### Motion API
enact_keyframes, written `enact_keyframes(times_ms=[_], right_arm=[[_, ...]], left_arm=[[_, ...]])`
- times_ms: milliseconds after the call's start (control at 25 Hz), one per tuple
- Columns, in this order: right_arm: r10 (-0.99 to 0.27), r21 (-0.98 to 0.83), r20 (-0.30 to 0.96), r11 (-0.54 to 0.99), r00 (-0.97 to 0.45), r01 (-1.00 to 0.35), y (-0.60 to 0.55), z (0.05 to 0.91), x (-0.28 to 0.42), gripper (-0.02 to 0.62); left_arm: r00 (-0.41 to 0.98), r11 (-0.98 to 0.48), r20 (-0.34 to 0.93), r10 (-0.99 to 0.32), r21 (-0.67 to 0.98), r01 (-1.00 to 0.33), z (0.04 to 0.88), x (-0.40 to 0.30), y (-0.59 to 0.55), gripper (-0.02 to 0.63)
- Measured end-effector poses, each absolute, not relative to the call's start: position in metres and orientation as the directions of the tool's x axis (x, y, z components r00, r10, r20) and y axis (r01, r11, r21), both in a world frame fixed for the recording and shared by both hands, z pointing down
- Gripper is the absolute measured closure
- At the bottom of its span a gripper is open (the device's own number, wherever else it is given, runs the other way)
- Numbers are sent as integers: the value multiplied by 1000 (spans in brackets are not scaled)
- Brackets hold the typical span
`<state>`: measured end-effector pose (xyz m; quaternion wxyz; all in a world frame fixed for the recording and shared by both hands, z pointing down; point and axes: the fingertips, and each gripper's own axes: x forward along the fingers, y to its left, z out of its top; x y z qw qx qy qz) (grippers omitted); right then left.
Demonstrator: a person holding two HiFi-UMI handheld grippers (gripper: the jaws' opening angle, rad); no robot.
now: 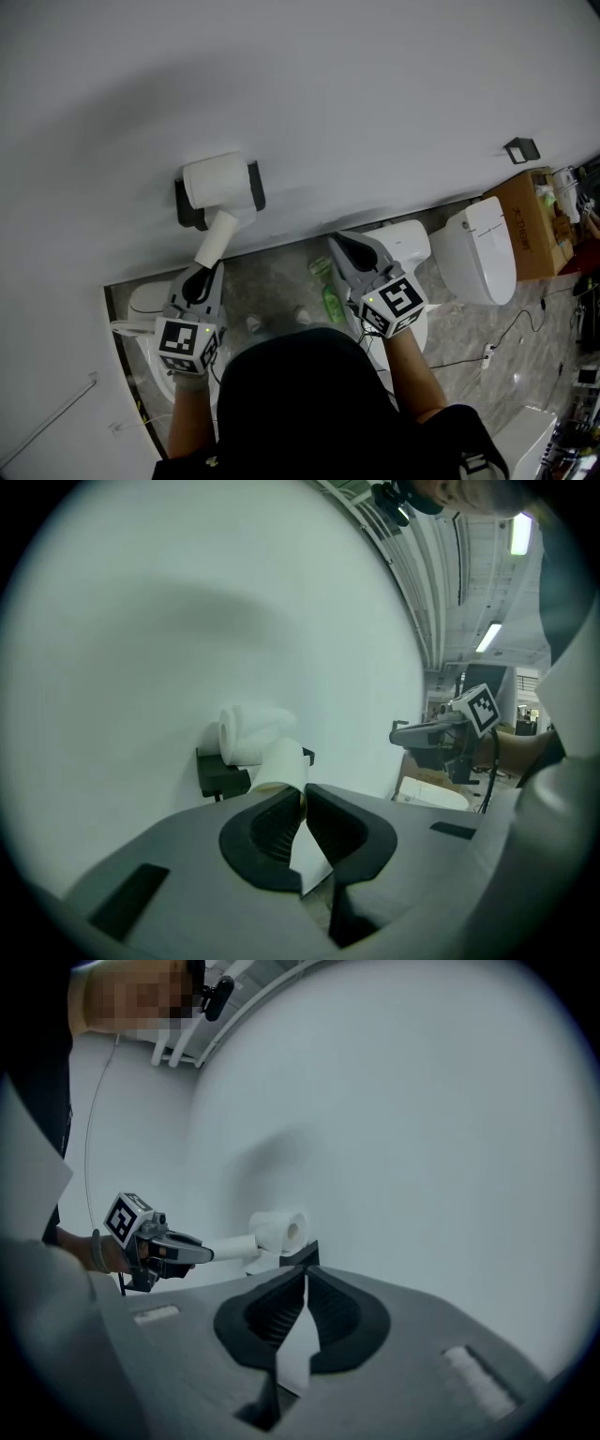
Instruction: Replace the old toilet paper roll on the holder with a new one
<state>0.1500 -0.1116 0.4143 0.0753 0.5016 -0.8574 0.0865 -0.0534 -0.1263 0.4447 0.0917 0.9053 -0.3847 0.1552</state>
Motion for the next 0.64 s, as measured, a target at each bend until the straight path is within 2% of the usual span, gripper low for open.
enact_keyframes(times_ms=[640], right_arm=[[-838,-71,222,496,-499,-865,-113,414,144,588]], left_arm=[[659,-687,348,-666,58,-725,448,-55,-128,574]])
